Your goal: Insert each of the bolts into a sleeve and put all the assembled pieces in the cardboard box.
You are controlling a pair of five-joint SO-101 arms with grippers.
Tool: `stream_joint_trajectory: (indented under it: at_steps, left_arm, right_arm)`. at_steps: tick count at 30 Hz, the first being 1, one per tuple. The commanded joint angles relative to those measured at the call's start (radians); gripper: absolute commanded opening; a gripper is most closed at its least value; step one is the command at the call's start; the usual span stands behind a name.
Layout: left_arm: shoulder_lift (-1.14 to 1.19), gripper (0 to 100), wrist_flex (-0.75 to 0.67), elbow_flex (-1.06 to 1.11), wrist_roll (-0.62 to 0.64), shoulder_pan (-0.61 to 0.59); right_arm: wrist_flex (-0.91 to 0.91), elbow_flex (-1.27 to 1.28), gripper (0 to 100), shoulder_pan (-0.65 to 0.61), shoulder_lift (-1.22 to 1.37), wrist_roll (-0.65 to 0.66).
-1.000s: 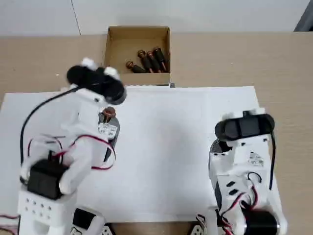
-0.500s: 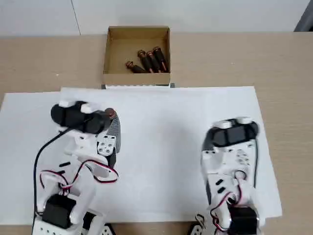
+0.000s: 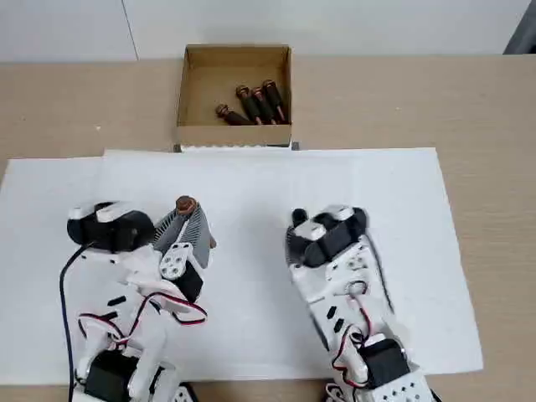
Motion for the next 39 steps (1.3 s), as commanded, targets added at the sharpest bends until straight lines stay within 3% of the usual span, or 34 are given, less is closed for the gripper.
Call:
stream_joint_trajectory:
  at_steps: [1, 7, 12, 17, 23, 39]
  left_arm:
    - [-0.025, 1, -0.064, -0.001, 0.057, 0.0]
    - [-0.021, 6, -0.133, 0.002, 0.155, 0.006]
    - [-0.021, 6, -0.184, 0.002, 0.155, 0.037]
    - [-0.021, 6, -0.198, 0.002, 0.195, 0.112]
    - [-0.02, 6, -0.198, 0.001, 0.193, 0.123]
    - [-0.018, 6, -0.238, 0.036, 0.157, 0.124]
  right_arm:
    - [-0.09, 0.025, 0.3, -0.084, -0.015, 0.0]
    - [-0.163, 0.071, 0.3, -0.194, -0.015, 0.002]
    - [-0.159, 0.071, 0.3, -0.24, -0.008, 0.018]
    - [-0.142, 0.072, 0.3, -0.243, -0.004, 0.1]
    - [-0.143, 0.072, 0.3, -0.246, -0.012, 0.186]
    - [-0.151, 0.066, 0.3, -0.248, -0.013, 0.241]
